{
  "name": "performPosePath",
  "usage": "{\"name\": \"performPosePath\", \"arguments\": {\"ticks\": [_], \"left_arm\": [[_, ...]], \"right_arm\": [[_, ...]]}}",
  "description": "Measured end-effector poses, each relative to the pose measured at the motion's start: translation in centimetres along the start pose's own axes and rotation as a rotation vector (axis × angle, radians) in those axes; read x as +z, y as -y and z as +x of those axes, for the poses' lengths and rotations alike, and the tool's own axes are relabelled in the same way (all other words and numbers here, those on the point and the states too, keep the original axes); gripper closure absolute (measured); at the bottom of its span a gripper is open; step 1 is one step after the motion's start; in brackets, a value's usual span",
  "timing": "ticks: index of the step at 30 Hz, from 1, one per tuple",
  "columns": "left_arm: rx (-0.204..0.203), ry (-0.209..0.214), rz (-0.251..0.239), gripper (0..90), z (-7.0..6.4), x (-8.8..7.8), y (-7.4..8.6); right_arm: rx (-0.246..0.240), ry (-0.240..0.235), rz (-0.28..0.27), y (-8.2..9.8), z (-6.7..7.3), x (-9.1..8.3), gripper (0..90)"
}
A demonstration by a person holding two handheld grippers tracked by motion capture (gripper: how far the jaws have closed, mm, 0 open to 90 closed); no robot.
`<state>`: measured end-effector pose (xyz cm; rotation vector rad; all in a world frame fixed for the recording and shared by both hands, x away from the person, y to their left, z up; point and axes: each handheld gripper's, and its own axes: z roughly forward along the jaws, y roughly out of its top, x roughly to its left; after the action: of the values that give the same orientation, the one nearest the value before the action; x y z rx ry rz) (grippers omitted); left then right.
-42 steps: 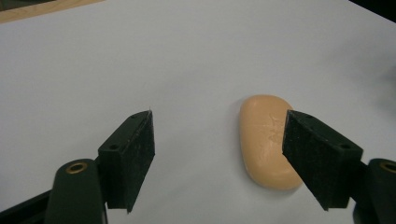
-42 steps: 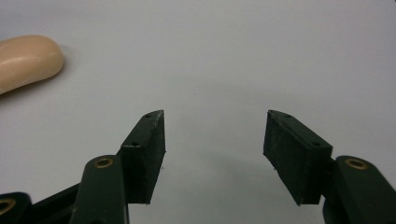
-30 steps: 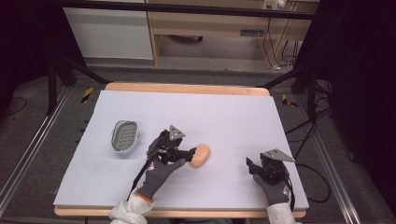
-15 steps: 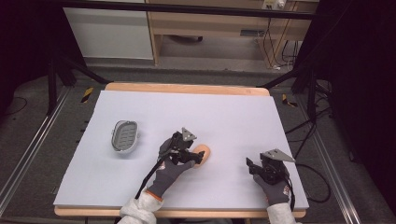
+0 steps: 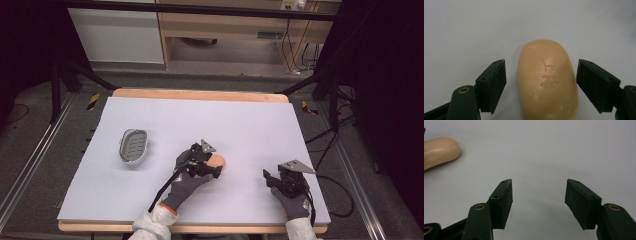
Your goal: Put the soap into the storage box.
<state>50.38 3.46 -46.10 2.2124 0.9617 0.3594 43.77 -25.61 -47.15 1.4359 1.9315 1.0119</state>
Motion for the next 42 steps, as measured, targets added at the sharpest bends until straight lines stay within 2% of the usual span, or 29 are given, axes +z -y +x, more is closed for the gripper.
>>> {"name": "performPosePath", "arguments": {"ticks": [7, 14, 31, 36, 42], "left_arm": [[-0.003, 0.001, 0.025, 24.4, -0.4, 0.9, 0.1], [0.011, -0.003, 0.055, 28.1, -0.6, 1.4, 0.3], [0.012, -0.033, 0.061, 31.3, -0.9, 1.5, 0.2], [0.006, -0.03, 0.053, 31.4, -0.9, 1.0, 0.1], [0.009, -0.029, 0.026, 31.5, -0.7, -0.7, -0.2]], "right_arm": [[0.0, -0.002, 0.007, 0.1, 0.1, 0.1, 39.0], [-0.004, 0.0, 0.007, 0.1, 0.0, 0.2, 39.2], [-0.001, -0.009, 0.011, 0.1, 0.1, 0.2, 39.2], [0.004, -0.01, 0.01, 0.1, 0.1, 0.1, 39.2], [0.001, -0.008, 0.007, 0.1, 0.0, 0.1, 39.2]]}}
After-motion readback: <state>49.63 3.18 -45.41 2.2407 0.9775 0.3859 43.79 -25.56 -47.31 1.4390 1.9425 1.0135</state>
